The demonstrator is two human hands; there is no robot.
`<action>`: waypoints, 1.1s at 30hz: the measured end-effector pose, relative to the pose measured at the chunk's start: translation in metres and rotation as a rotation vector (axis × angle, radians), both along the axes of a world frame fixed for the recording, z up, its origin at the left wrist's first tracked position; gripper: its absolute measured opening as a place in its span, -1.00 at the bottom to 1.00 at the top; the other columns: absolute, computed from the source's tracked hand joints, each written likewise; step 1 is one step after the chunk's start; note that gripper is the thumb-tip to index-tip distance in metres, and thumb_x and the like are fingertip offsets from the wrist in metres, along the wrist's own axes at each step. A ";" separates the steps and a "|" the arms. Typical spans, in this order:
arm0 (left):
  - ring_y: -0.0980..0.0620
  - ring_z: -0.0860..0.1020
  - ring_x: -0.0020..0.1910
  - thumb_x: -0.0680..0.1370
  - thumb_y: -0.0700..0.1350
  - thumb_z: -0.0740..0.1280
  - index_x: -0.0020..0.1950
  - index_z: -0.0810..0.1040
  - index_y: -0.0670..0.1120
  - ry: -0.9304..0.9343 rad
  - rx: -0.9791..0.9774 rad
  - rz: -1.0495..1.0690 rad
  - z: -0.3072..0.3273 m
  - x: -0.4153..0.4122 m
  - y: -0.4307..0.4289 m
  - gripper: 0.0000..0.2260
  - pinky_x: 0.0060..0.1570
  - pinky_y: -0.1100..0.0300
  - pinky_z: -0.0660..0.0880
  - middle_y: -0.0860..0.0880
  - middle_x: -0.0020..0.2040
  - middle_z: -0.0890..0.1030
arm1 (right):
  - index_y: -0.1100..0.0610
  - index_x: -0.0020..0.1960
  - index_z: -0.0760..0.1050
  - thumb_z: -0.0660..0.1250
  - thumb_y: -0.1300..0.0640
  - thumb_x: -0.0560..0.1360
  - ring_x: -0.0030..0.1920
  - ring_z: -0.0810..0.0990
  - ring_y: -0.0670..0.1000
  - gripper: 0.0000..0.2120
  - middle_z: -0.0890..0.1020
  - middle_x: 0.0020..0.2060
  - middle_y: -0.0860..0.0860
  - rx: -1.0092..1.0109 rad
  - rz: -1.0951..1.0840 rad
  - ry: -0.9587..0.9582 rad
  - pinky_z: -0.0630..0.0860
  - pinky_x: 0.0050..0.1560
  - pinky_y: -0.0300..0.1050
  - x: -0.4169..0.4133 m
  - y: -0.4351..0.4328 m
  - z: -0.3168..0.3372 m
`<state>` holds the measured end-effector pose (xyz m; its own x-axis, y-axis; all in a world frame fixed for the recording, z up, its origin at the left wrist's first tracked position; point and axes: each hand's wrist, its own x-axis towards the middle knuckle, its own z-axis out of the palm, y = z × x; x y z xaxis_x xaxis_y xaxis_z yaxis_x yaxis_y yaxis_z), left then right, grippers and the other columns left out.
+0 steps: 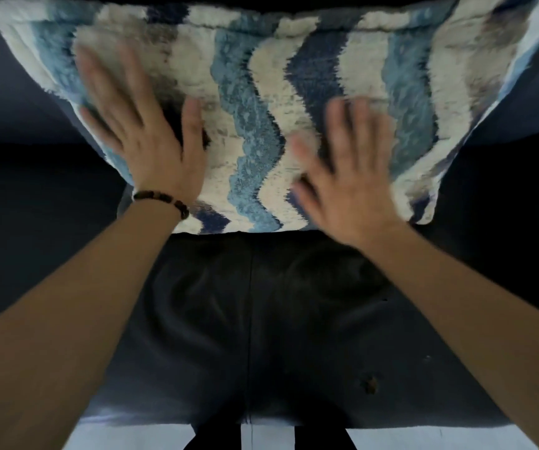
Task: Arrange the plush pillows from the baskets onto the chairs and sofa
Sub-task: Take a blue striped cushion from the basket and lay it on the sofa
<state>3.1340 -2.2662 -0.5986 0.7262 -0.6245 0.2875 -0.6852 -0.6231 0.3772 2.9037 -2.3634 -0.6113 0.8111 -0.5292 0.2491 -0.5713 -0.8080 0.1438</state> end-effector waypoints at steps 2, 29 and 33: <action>-0.30 0.02 0.63 0.68 0.21 0.09 0.64 0.06 -0.22 0.135 -0.080 0.165 -0.014 -0.025 0.014 -0.31 0.53 -0.34 -0.10 -0.39 0.61 0.00 | 0.00 0.63 0.18 0.15 -0.26 0.67 0.53 0.17 0.41 -0.38 0.23 0.55 0.33 -0.034 0.188 0.080 -0.11 0.55 0.37 0.010 0.026 -0.029; 0.08 -0.10 0.64 0.70 0.16 0.04 0.66 -0.01 0.01 0.911 0.062 0.025 0.035 -0.123 0.115 -0.43 0.57 0.17 -0.11 -0.01 0.68 -0.07 | 0.14 0.67 -0.01 0.26 -0.04 0.67 0.64 0.03 0.25 -0.28 -0.06 0.65 0.24 0.895 -0.623 -0.297 0.23 0.54 0.25 -0.087 0.086 0.026; 0.12 0.09 0.62 0.70 0.08 0.15 0.63 0.17 0.03 1.021 0.138 -0.030 0.151 -0.141 0.152 -0.50 0.61 0.08 0.04 0.07 0.64 0.15 | 0.03 0.68 -0.05 0.16 -0.15 0.68 0.65 0.01 0.12 -0.31 -0.09 0.67 0.08 1.037 -0.641 -0.304 0.17 0.59 0.16 -0.095 0.127 0.141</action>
<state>2.9930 -2.1140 -0.4473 0.5677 -0.6274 -0.5331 -0.0942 -0.6928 0.7150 2.8088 -2.2367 -0.4705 0.3187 -0.8648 -0.3879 -0.8012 -0.0272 -0.5977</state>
